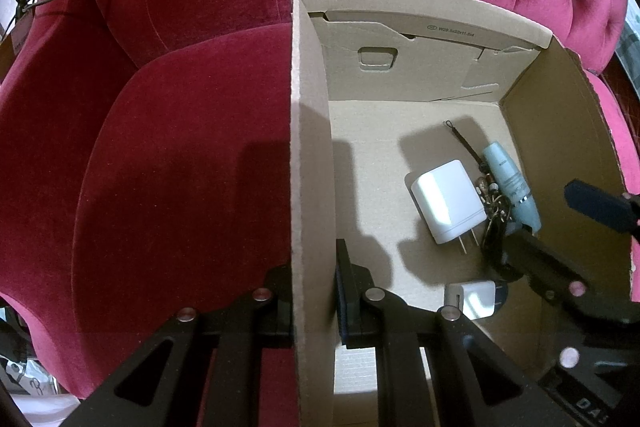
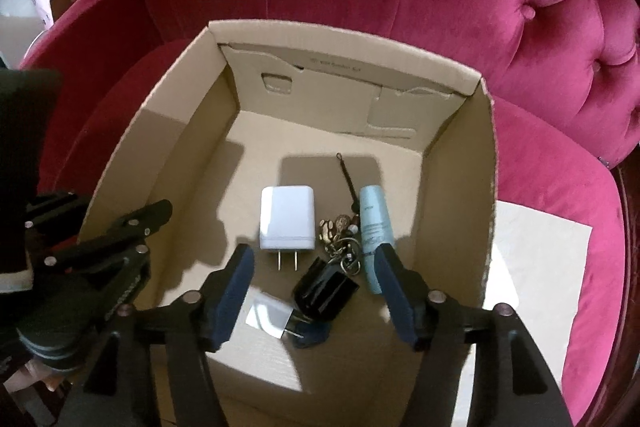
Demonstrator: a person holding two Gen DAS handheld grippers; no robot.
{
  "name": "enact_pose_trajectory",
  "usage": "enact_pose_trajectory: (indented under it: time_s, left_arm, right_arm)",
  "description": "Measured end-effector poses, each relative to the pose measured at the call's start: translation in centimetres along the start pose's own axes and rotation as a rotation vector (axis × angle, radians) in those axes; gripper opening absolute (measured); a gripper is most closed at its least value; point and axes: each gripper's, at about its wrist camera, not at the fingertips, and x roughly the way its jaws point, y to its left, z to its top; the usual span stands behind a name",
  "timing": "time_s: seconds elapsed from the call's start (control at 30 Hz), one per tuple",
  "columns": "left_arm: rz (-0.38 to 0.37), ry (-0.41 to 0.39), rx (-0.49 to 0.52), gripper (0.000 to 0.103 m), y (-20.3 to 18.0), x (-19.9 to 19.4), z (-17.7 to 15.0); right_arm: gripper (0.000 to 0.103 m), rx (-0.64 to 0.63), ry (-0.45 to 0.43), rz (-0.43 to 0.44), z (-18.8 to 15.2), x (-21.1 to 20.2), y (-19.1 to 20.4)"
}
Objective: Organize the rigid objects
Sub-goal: 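Withdraw the right gripper from the box toward the white power bank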
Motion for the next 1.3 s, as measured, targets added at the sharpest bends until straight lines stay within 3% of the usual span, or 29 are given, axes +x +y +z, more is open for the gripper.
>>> enact_pose_trajectory:
  time_s: [0.3, 0.5, 0.67, 0.83, 1.3]
  left_arm:
    - [-0.001, 0.0, -0.001, 0.015, 0.1, 0.0, 0.0]
    - [0.0, 0.0, 0.0, 0.014, 0.2, 0.0, 0.0]
    - [0.001, 0.0, 0.002, 0.014, 0.2, 0.0, 0.0]
    - [0.003, 0.0, 0.003, 0.014, 0.3, 0.1, 0.1]
    - [0.006, 0.0, 0.006, 0.014, 0.1, 0.1, 0.1]
  right_arm:
    - [0.067, 0.02, -0.023, -0.004, 0.2, -1.5, -0.8]
    - [0.079, 0.033, -0.041, -0.003, 0.4, -2.5, -1.4]
    - [0.094, 0.055, -0.06, -0.001, 0.4, -3.6, -2.8]
    - [0.102, 0.08, -0.075, -0.002, 0.4, -4.7, -4.5]
    - [0.103, 0.141, -0.09, -0.057, -0.5, -6.0, -10.2]
